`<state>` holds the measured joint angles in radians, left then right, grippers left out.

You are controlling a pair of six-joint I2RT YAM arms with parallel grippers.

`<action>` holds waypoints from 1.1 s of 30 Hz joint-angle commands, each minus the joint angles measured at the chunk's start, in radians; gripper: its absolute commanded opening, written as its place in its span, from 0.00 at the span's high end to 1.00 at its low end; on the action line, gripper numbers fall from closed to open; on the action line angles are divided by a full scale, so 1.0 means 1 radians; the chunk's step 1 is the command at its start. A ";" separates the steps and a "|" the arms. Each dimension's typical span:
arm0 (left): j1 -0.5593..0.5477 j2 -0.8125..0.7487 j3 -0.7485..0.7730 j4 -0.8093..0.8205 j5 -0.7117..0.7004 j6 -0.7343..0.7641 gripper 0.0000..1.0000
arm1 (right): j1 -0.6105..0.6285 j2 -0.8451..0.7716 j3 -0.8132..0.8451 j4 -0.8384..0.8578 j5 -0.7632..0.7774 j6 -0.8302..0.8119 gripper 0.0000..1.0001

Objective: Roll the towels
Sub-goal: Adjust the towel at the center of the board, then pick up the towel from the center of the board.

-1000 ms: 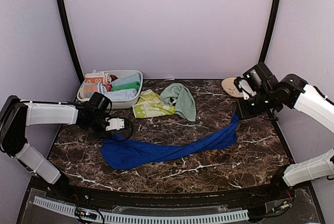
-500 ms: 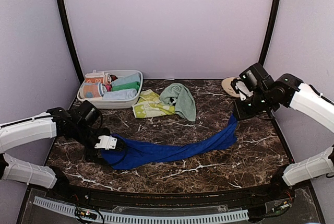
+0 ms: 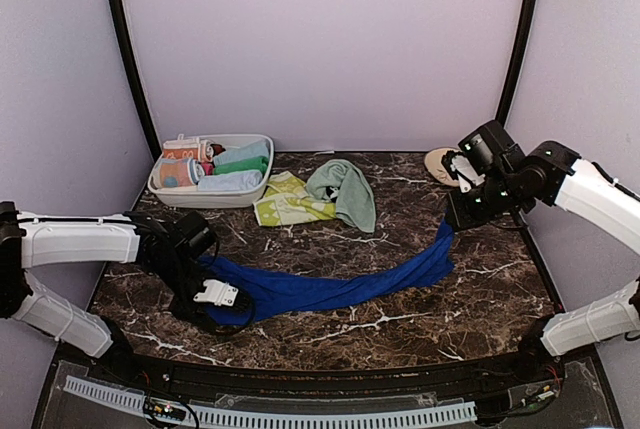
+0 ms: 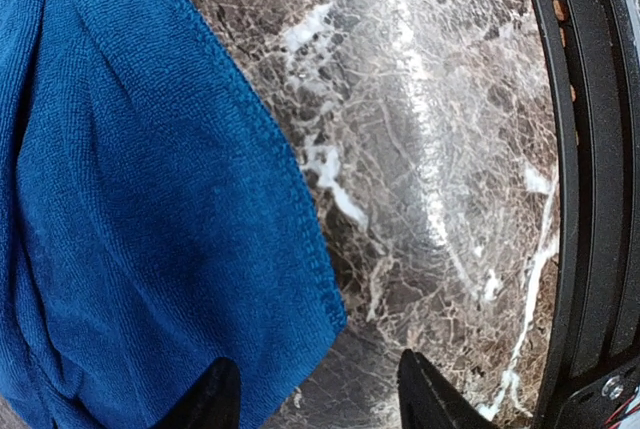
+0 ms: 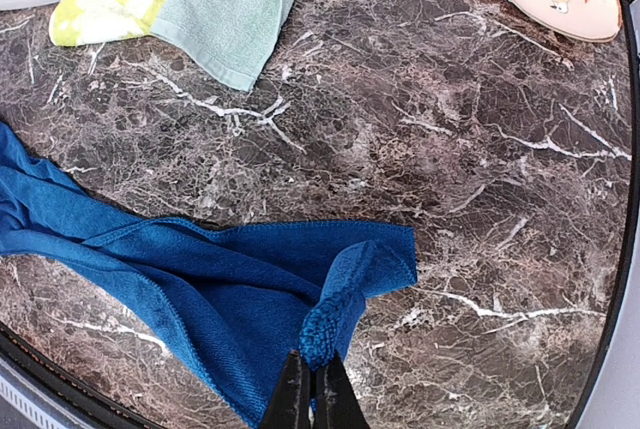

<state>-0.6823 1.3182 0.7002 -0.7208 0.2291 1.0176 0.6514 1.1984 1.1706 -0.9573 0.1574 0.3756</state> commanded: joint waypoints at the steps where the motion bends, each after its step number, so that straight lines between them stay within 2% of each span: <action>1: -0.005 0.005 -0.027 0.022 0.002 0.009 0.47 | -0.011 -0.019 0.017 0.025 0.007 0.005 1.00; 7: -0.005 0.027 -0.046 0.079 -0.040 0.007 0.62 | -0.012 -0.024 0.021 0.026 0.004 0.005 1.00; 13: -0.006 0.029 -0.027 0.118 -0.075 -0.019 1.00 | -0.014 -0.042 0.025 0.012 0.015 0.008 1.00; 17: 0.003 -0.012 0.053 0.061 -0.126 -0.036 1.00 | -0.018 -0.056 0.058 -0.019 0.038 0.007 1.00; 22: 0.044 -0.131 0.264 -0.166 -0.117 -0.043 1.00 | -0.028 -0.085 0.150 -0.081 0.080 -0.002 1.00; 29: 0.046 -0.249 0.606 -0.449 -0.149 -0.086 1.00 | -0.028 -0.120 0.376 -0.204 0.095 0.006 1.00; 33: 0.046 -0.312 0.708 -0.558 -0.183 -0.102 1.00 | -0.028 -0.131 0.510 -0.321 0.111 0.019 1.00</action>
<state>-0.6384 1.0569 1.3327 -1.0569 0.0883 0.9482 0.6308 1.0939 1.5669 -1.1522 0.2310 0.3775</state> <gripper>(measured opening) 0.007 0.007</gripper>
